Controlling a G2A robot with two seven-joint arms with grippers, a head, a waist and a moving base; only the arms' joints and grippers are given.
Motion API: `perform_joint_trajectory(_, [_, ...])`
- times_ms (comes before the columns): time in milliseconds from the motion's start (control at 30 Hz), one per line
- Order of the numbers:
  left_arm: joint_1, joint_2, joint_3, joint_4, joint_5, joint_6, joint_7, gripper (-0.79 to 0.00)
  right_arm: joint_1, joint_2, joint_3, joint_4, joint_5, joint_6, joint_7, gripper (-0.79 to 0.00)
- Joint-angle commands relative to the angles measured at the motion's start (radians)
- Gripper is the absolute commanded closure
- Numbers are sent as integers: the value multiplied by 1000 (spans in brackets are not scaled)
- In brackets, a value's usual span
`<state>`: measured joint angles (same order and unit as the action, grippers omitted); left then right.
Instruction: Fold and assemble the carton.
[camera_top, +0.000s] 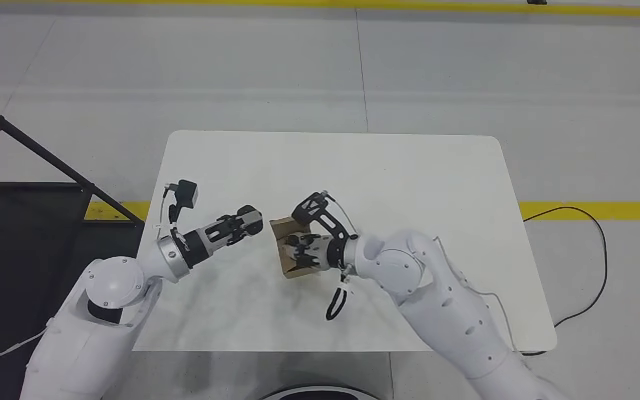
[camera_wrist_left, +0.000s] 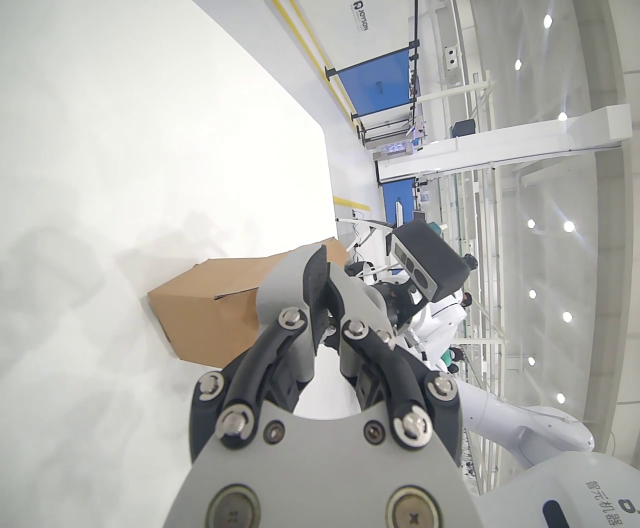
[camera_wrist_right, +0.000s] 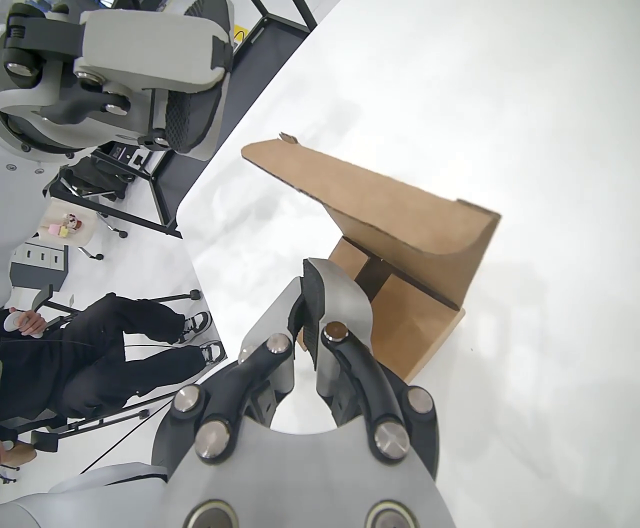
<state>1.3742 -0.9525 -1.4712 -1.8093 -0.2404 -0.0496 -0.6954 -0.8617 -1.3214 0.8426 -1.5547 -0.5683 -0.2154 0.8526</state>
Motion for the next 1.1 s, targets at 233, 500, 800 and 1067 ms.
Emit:
perform_joint_trajectory(233, [3,-2,-3,6,-2,-4,-2,0,45,-14,-24,67,15,69,46,0])
perform_joint_trajectory(500, [2,-4,-2,7,3,-4,-7,0,55,-18,-32,95,26,61,63,0])
perform_joint_trajectory(800, [2,-6,-2,5,5,-1,-7,0,75,-25,-50,122,21,77,98,0])
perform_joint_trajectory(1067, [5,-8,-5,7,4,-4,-8,0,91,-35,-72,143,9,95,98,0])
